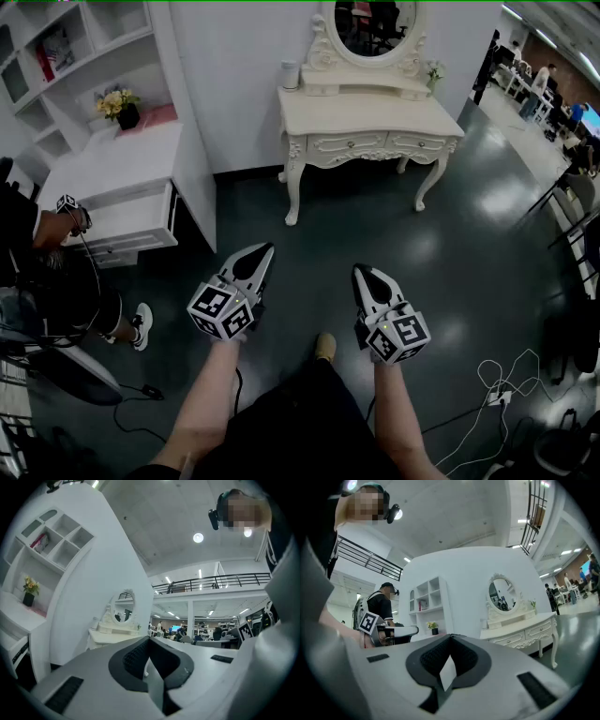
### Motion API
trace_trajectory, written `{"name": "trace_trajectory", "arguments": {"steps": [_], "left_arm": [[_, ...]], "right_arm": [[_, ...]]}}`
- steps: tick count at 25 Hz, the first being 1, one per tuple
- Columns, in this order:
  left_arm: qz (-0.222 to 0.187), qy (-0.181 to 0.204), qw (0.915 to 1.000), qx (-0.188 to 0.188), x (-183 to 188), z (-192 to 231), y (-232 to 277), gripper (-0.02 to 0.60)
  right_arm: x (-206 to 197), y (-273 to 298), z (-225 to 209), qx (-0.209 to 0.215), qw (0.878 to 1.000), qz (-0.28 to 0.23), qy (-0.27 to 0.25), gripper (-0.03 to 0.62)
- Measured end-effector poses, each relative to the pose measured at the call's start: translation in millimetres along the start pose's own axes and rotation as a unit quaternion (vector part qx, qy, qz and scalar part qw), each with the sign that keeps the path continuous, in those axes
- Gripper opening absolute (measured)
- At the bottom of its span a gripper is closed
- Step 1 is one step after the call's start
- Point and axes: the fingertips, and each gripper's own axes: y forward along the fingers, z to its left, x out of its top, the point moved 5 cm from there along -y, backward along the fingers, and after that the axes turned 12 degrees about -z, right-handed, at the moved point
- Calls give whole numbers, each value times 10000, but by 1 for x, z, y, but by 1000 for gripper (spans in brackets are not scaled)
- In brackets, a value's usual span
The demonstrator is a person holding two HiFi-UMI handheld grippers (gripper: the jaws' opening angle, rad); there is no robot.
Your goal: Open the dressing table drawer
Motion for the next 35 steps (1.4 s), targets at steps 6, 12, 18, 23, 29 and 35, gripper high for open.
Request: {"name": "trace_trajectory", "arguments": {"steps": [6, 12, 18, 23, 29, 35], "left_arm": [[5, -92, 10000, 1, -19, 28, 63, 6], [87, -125, 9999, -11, -40, 44, 127, 6], [74, -121, 9998, 110, -50, 57, 182, 6], [-33, -74, 9996, 263, -57, 66, 218, 6], [-53, -83, 9994, 322, -67, 68, 247, 6], [76, -92, 9993, 362, -74, 70, 260, 6]], "right_arm": [[-1, 45, -46, 84, 9996, 122, -235, 4], [-1, 80, -106, 67, 9996, 154, -216, 5], [3, 110, -161, 90, 9996, 183, -192, 5], [8, 126, -202, 188, 9997, 101, -116, 5], [11, 137, -235, 190, 9998, -1, -24, 5], [7, 143, -255, 127, 9997, -10, 185, 5]]}}
